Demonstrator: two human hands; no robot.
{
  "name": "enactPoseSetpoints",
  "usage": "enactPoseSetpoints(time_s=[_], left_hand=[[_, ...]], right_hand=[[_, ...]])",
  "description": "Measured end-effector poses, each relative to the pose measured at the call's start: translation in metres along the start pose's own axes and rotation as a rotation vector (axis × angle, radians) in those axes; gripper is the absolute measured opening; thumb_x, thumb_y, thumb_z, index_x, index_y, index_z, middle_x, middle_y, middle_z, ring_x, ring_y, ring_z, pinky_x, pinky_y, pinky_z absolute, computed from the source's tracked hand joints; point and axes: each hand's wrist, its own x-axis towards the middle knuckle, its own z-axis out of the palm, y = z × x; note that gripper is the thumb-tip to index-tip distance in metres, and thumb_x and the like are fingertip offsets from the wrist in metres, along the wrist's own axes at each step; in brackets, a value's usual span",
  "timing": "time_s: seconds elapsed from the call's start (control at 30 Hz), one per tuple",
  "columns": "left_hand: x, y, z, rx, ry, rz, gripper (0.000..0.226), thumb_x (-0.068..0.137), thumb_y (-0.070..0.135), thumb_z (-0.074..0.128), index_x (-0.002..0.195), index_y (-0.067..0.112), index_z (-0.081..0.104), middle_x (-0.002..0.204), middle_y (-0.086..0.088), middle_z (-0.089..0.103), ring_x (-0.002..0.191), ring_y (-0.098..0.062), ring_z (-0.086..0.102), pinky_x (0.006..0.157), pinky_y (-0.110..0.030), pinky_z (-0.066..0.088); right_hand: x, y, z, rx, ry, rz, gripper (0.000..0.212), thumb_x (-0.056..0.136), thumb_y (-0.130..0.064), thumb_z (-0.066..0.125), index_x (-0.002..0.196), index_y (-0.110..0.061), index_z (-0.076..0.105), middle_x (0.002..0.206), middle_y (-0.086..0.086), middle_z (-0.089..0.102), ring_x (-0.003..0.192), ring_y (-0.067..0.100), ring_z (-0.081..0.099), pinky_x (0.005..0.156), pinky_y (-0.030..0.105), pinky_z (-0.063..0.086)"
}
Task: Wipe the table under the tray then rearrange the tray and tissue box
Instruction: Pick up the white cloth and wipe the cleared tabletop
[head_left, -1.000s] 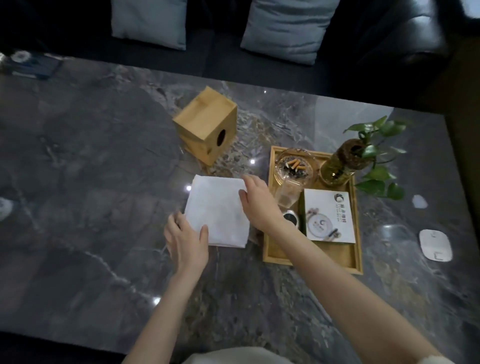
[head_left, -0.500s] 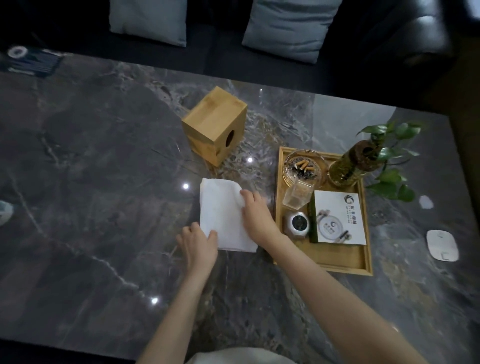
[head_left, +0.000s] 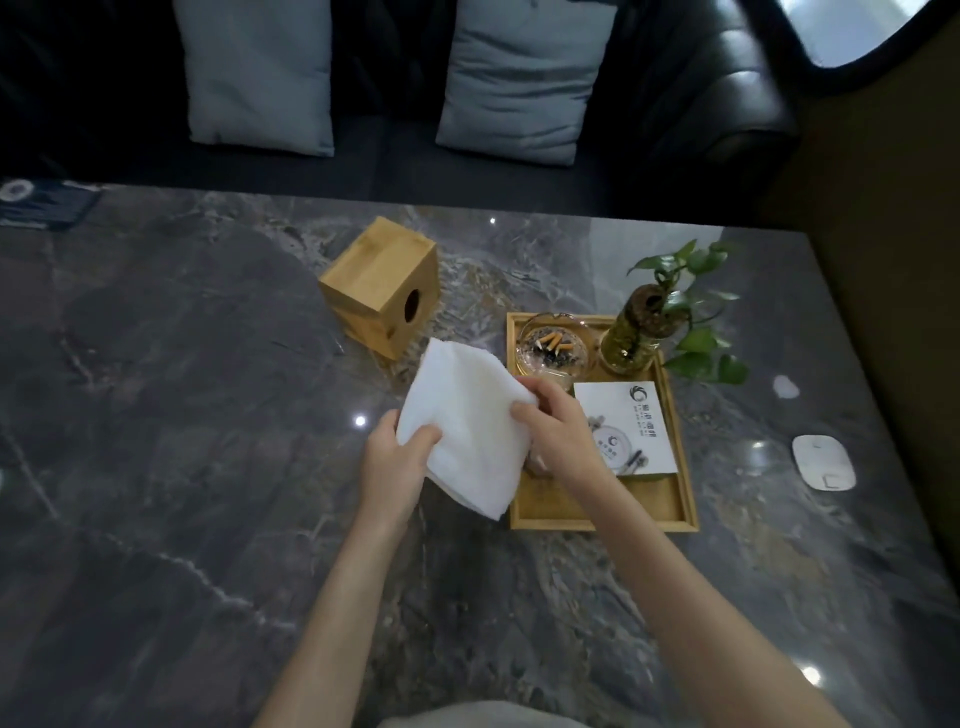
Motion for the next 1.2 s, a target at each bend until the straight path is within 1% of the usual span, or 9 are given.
enactPoseSetpoints(time_s=[0.27, 0.37, 0.47, 0.57, 0.7, 0.87, 0.97, 1.07, 1.2], left_hand=[[-0.053, 0.066, 0.071, -0.085, -0.248, 0.167, 0.014, 0.084, 0.008, 0.056, 0.088, 0.021, 0.059, 0.087, 0.002, 0.063, 0.08, -0.014, 0.059, 0.066, -0.027, 0.048], [-0.074, 0.078, 0.112, -0.102, -0.358, 0.19, 0.018, 0.084, 0.008, 0.055, 0.085, 0.025, 0.058, 0.085, 0.002, 0.064, 0.078, -0.015, 0.06, 0.062, -0.023, 0.049], [-0.088, 0.077, 0.148, -0.165, -0.439, 0.139, 0.017, 0.084, 0.012, 0.056, 0.095, 0.024, 0.06, 0.092, -0.002, 0.065, 0.084, -0.019, 0.061, 0.066, -0.028, 0.053], [-0.097, 0.066, 0.187, -0.197, -0.502, 0.043, 0.017, 0.084, 0.014, 0.056, 0.099, 0.021, 0.059, 0.096, -0.005, 0.064, 0.094, -0.024, 0.061, 0.078, -0.043, 0.051], [-0.098, 0.04, 0.233, -0.285, -0.562, -0.167, 0.021, 0.087, 0.008, 0.051, 0.107, 0.012, 0.055, 0.096, -0.003, 0.062, 0.09, -0.019, 0.06, 0.072, -0.03, 0.052], [-0.086, 0.007, 0.281, -0.145, -0.562, -0.25, 0.03, 0.088, 0.012, 0.051, 0.117, 0.01, 0.051, 0.109, -0.007, 0.06, 0.1, -0.023, 0.057, 0.081, -0.034, 0.052], [-0.079, -0.01, 0.306, 0.07, -0.55, -0.176, 0.031, 0.086, 0.023, 0.055, 0.115, 0.012, 0.055, 0.116, -0.008, 0.06, 0.107, -0.026, 0.056, 0.096, -0.044, 0.048], [-0.076, -0.017, 0.329, 0.138, -0.506, -0.06, 0.026, 0.092, 0.03, 0.045, 0.108, 0.014, 0.06, 0.108, -0.002, 0.063, 0.106, -0.02, 0.057, 0.088, -0.032, 0.049], [-0.054, -0.029, 0.356, 0.59, -0.303, 0.349, 0.042, 0.098, 0.028, 0.031, 0.136, 0.014, 0.041, 0.144, -0.005, 0.042, 0.134, -0.02, 0.036, 0.112, -0.034, 0.026]], right_hand=[[-0.023, 0.018, -0.08, 0.586, 0.117, 0.396, 0.022, 0.093, -0.016, 0.048, 0.107, -0.007, 0.061, 0.102, 0.011, 0.066, 0.094, 0.026, 0.061, 0.077, 0.036, 0.05], [-0.043, 0.03, -0.112, 0.857, 0.045, 0.42, 0.038, 0.095, -0.035, 0.042, 0.11, -0.006, 0.062, 0.097, 0.01, 0.071, 0.089, 0.024, 0.065, 0.077, 0.035, 0.052], [-0.064, 0.048, -0.14, 1.252, 0.018, 0.535, 0.068, 0.082, -0.062, 0.047, 0.119, -0.005, 0.055, 0.118, 0.02, 0.064, 0.112, 0.036, 0.057, 0.105, 0.046, 0.04], [-0.08, 0.06, -0.176, 1.436, 0.035, 0.514, 0.084, 0.074, -0.077, 0.042, 0.118, -0.006, 0.056, 0.109, 0.02, 0.067, 0.1, 0.038, 0.063, 0.09, 0.047, 0.05], [-0.086, 0.081, -0.225, 1.433, 0.14, 0.376, 0.078, 0.081, -0.068, 0.039, 0.117, -0.003, 0.063, 0.113, 0.02, 0.067, 0.095, 0.039, 0.067, 0.084, 0.05, 0.052], [-0.088, 0.093, -0.281, 1.398, -0.016, 0.295, 0.064, 0.08, -0.04, 0.059, 0.134, -0.008, 0.047, 0.127, 0.019, 0.059, 0.11, 0.04, 0.059, 0.093, 0.056, 0.045], [-0.086, 0.099, -0.312, 1.404, -0.135, 0.225, 0.061, 0.079, -0.032, 0.065, 0.13, -0.002, 0.05, 0.129, 0.022, 0.056, 0.118, 0.041, 0.054, 0.097, 0.054, 0.045], [-0.076, 0.097, -0.34, 1.209, -0.001, 0.275, 0.075, 0.063, -0.043, 0.077, 0.127, -0.009, 0.056, 0.126, 0.014, 0.061, 0.115, 0.032, 0.058, 0.095, 0.043, 0.048], [-0.054, 0.074, -0.373, 0.918, 0.221, 0.251, 0.051, 0.087, -0.049, 0.043, 0.103, -0.008, 0.068, 0.09, 0.009, 0.075, 0.085, 0.025, 0.07, 0.082, 0.039, 0.054]])
